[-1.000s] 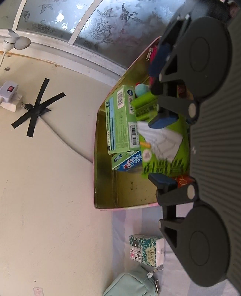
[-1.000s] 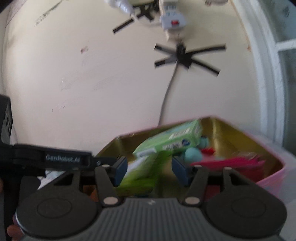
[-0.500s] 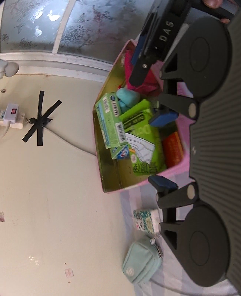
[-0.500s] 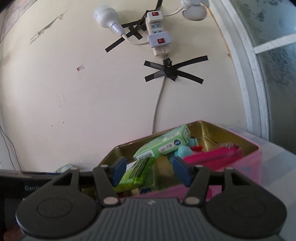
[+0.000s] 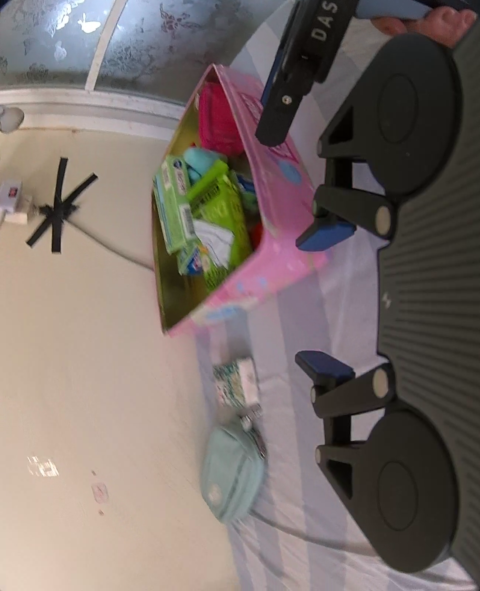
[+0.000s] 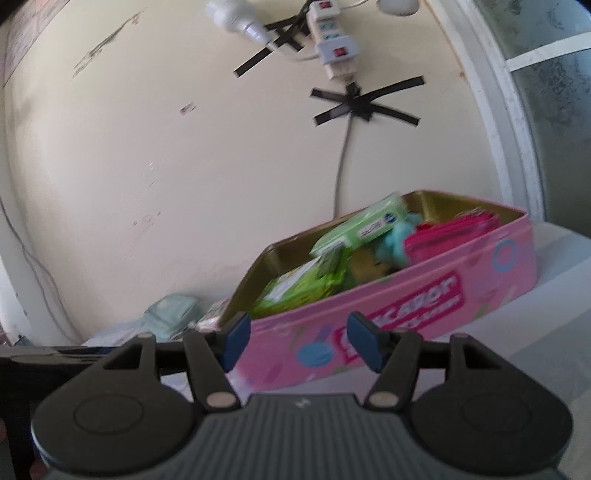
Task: Organize objects
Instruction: 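Withdraw both grippers from the tin, then move the right gripper to the white-green tissue pack and grasp it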
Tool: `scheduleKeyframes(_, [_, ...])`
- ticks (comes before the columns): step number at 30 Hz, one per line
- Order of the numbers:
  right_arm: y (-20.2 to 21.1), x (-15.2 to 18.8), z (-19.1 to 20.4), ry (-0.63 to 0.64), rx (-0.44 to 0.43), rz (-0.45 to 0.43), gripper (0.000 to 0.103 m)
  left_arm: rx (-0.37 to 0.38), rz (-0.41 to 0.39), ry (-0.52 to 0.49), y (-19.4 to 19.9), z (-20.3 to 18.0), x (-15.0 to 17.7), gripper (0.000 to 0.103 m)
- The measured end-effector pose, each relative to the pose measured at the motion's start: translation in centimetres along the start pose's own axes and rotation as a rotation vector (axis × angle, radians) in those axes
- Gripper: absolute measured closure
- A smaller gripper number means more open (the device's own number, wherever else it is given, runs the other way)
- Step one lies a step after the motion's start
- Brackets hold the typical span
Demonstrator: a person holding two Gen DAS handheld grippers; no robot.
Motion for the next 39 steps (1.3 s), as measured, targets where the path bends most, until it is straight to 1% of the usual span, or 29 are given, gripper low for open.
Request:
scheduleKeyframes(11, [-1.3, 3.2, 6.3, 0.118, -0.071, 0.094, 0.043, -0.078, 0.033, 0.054, 0.2, 6.1, 3.1, 0.040])
scheduleKeyframes(14, [-1.9, 3.9, 8.1, 0.152, -0.090, 0.119, 0.043, -0.100, 0.034, 0.073, 0.2, 7.8, 3.7, 0.035])
scheduleKeyframes(20, [-3.4, 5.4, 11.6, 0.237, -0.124, 0.171, 0.042, -0.150, 0.044, 0.102, -0.4, 11.3, 4.9, 0.035])
scheduleKeyframes(24, [-4.8, 6.1, 13.2, 0.273, -0.136, 0.207, 0.041, -0.182, 0.056, 0.136, -1.0, 13.8, 5.5, 0.035])
scheduleKeyframes(27, [-5.9, 6.3, 14.2, 0.303, -0.138, 0.228, 0.040, -0.209, 0.055, 0.148, -1.4, 15.5, 5.5, 0.035])
scheduleKeyframes(29, [-6.8, 6.3, 15.0, 0.329, -0.138, 0.234, 0.036, -0.230, 0.050, 0.149, -1.5, 16.6, 5.4, 0.035])
scheduleKeyframes(32, [-8.3, 6.0, 15.9, 0.361, -0.138, 0.242, 0.035, -0.261, 0.039, 0.158, -1.8, 18.2, 5.3, 0.035])
scheduleKeyframes(34, [-9.6, 5.5, 16.4, 0.373, -0.126, 0.243, 0.035, -0.282, 0.032, 0.182, -1.9, 19.4, 5.4, 0.035])
scheduleKeyframes(35, [-10.3, 5.2, 16.7, 0.379, -0.118, 0.241, 0.035, -0.283, 0.034, 0.204, -1.9, 19.9, 5.6, 0.035])
scheduleKeyframes(37, [-11.9, 4.6, 17.1, 0.397, -0.096, 0.232, 0.034, -0.255, 0.036, 0.260, -1.8, 20.6, 5.8, 0.035])
scheduleKeyframes(39, [-13.9, 4.1, 17.3, 0.414, -0.067, 0.224, 0.031, -0.253, 0.020, 0.274, -1.5, 20.7, 5.8, 0.035])
Point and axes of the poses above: each gripper's, at about its wrist camera, not at the fingertips, and y roughly against the way its jaws point, z to its left, x to its underside, the point moved 8 cm from there along -y, roughly the way its jaws point, and after that the axes turned 1 degree about -x, right-handed, at the moved point
